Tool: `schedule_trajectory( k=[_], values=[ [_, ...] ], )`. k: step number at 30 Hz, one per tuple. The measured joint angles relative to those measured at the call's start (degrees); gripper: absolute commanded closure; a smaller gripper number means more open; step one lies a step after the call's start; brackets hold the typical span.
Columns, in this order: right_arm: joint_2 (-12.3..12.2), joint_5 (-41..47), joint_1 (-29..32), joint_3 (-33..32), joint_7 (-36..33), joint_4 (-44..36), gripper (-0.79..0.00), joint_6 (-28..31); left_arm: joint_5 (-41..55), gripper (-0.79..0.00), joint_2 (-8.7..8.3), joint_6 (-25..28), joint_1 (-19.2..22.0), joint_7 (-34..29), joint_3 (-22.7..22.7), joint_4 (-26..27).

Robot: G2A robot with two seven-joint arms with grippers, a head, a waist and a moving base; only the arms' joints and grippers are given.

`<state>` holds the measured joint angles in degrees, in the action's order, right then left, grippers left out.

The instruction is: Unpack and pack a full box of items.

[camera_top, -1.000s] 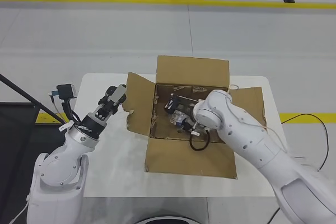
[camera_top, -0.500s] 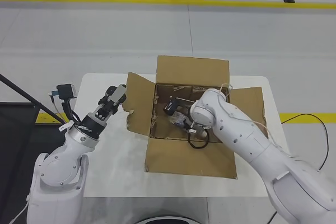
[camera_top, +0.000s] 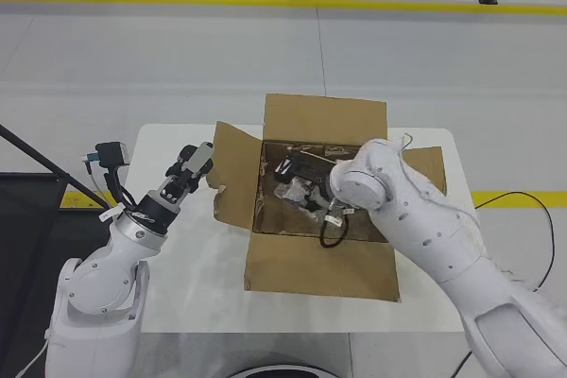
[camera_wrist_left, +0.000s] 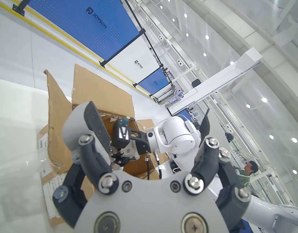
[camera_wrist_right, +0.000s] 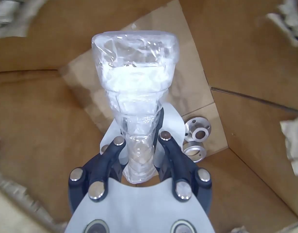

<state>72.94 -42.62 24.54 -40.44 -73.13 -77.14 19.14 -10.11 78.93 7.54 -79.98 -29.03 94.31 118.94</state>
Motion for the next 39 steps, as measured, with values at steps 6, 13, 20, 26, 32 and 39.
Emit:
schedule_trajectory(
  k=[6,13,20,26,32,39],
  values=[
    [-4.6,0.1,9.7,-12.9,-4.3,-16.5,0.000,-2.8,0.0,-0.785,0.00,0.0,0.0,0.0,0.0,0.0],
    [-7.3,-4.4,19.7,-23.2,-2.6,-31.9,0.000,-6.9,0.0,-0.785,0.00,0.0,0.0,0.0,0.0,0.0],
    [-7.4,-5.2,20.4,-23.5,-2.2,-33.7,0.000,-7.4,0.0,-0.785,0.00,0.0,0.0,0.0,0.0,0.0],
    [-7.4,-5.2,20.5,-23.5,-2.2,-33.7,0.000,-7.4,0.0,-0.785,0.00,0.0,0.0,0.0,0.0,0.0],
    [-7.4,-5.2,20.5,-23.5,-2.2,-33.7,0.000,-7.4,0.0,-0.785,0.00,0.0,0.0,0.0,0.0,0.0],
    [-7.7,-3.2,20.0,-27.0,1.3,-31.1,0.000,-8.8,0.0,-0.785,0.00,0.0,0.0,0.0,0.0,0.0]
  ],
)
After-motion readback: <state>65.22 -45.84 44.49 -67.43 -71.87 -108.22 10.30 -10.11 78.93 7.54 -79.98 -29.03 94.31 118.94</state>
